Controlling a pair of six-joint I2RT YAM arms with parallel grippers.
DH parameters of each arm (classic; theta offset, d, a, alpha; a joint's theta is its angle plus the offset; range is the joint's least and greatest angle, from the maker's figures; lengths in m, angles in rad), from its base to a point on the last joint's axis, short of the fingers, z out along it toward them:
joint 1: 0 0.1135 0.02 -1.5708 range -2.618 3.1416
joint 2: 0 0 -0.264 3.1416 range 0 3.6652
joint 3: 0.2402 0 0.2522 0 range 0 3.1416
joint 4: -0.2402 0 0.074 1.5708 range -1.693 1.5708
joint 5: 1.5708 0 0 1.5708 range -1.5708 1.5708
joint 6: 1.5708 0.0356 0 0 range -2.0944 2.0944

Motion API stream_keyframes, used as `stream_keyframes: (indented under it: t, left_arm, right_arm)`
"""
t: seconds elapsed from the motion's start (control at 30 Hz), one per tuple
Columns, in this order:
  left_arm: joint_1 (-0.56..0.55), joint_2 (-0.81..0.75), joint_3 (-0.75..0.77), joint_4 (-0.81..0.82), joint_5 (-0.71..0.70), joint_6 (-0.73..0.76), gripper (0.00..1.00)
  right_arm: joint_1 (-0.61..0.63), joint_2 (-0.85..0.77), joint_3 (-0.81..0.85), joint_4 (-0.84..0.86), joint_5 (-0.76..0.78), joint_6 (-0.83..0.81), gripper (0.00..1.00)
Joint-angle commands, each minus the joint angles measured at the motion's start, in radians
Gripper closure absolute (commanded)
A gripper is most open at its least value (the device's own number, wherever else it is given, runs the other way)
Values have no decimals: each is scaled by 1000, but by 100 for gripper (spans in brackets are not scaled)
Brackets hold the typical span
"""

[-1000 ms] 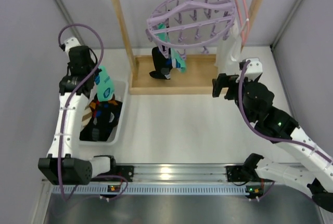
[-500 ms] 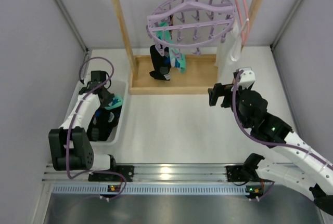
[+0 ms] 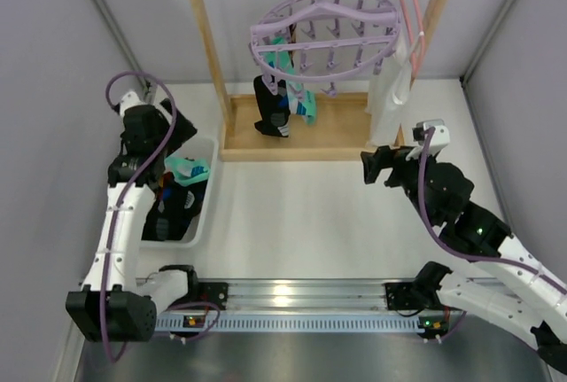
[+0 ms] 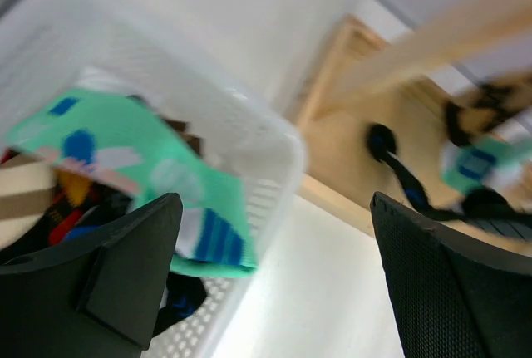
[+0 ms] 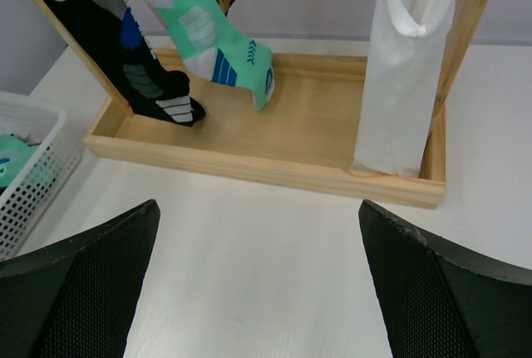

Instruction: Remove the socks clipped to the hanger

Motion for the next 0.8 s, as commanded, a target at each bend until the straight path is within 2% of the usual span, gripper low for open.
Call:
stream_keyframes:
  t: [0.0,0.03,0.07,0.1,0.13,0.17,0.2,0.27,0.33,0.47,0.5,0.57,0.77]
  left_arm:
    - [-149,-13,15,129,246,106,2]
    - [-215,-15,0,229,261,158,2]
    - [-330,-16,-23,288,282,184,2]
    - [-370,-24,-83,369,313,204,2]
    - [-400,-29,-126,452,412,232,2]
    - [-424,-36,-175,675,457,228,2]
    - [-425,-44,-272,771,473,220,2]
    - [-421,-26,-345,990,427,237,2]
    - [-420,49,-373,1045,405,270,2]
    - [-360,213,-338,1170,563,323,2]
    - [-348,243,-336,1253,601,321,2]
    - [-311,324,-314,1313,638,312,2]
    - [-290,470,-249,1444,623,364,3]
  right_arm:
    - [-7,-50,-32,12,5,14,1]
    - [-7,-64,-43,14,-1,19,0]
    - [-5,-91,-53,21,-21,19,1]
    - [-7,-107,-75,24,-36,19,1]
    - [-5,-122,-84,24,-56,19,1]
    - [-7,-152,-92,28,-76,11,1]
    - [-7,-165,-99,25,-128,6,0]
    - [-7,-200,-99,5,-192,-10,1]
    - [-7,-220,-96,-8,-220,-21,1]
    - [-7,-262,-99,-17,-283,-43,1]
    - [-7,-266,-96,-25,-286,-43,1]
    - [-5,-269,-93,-29,-306,-46,0]
    - [-7,-228,-132,21,-432,-26,1]
